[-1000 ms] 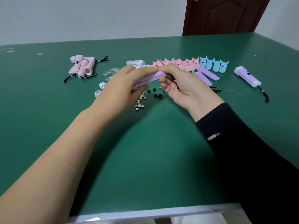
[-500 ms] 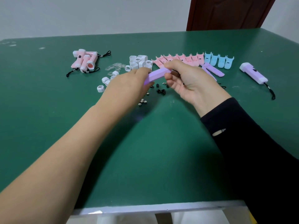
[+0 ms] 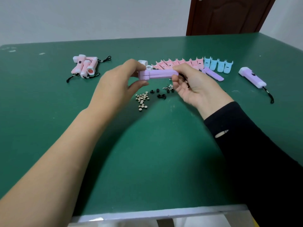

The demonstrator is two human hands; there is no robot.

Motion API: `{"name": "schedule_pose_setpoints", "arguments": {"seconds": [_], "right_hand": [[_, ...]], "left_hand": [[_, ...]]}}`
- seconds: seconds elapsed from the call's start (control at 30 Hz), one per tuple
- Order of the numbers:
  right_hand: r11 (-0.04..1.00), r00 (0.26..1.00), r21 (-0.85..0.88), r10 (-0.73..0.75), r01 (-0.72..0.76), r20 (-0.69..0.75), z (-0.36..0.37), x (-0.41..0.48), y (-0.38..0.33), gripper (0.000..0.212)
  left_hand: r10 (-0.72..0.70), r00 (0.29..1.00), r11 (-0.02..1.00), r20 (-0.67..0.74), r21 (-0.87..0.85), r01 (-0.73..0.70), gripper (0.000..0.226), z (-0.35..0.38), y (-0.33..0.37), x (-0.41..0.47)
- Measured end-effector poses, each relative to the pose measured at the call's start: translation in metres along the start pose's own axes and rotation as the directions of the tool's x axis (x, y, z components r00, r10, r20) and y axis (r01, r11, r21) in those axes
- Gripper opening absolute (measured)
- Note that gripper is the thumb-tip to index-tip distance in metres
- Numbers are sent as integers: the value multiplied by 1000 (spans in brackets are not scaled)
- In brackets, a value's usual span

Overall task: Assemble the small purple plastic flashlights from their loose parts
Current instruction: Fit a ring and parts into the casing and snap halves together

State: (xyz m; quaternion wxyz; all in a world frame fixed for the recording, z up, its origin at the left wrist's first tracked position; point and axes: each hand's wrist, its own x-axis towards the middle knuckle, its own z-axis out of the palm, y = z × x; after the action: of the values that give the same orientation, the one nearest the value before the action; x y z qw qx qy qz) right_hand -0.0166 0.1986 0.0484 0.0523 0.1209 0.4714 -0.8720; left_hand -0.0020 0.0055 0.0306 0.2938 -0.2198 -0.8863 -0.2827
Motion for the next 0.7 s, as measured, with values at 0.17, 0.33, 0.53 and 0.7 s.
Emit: {"name": "schedule_pose_setpoints", "arguments": {"seconds": [0.17,0.33,0.53,0.7], "right_hand": [[995,998,72,63,-63,10,0,0,2,14],[981,990,133,142,-142,10,-3,2,4,14],[983,987,148,93,-113,131,8,-2,16,7],[979,977,-173,-70,106,202,20,-10,34,15]], "left_hand": [[71,996,996,-49,50,-69,26,-1,-1,0],[20,1000,995,-21,-101,-22,18,1,3,1],[-457,865,339,206,-859,383,22,8,15,3],[-595,716,-88,366,-915,395,20,6,16,10]]}}
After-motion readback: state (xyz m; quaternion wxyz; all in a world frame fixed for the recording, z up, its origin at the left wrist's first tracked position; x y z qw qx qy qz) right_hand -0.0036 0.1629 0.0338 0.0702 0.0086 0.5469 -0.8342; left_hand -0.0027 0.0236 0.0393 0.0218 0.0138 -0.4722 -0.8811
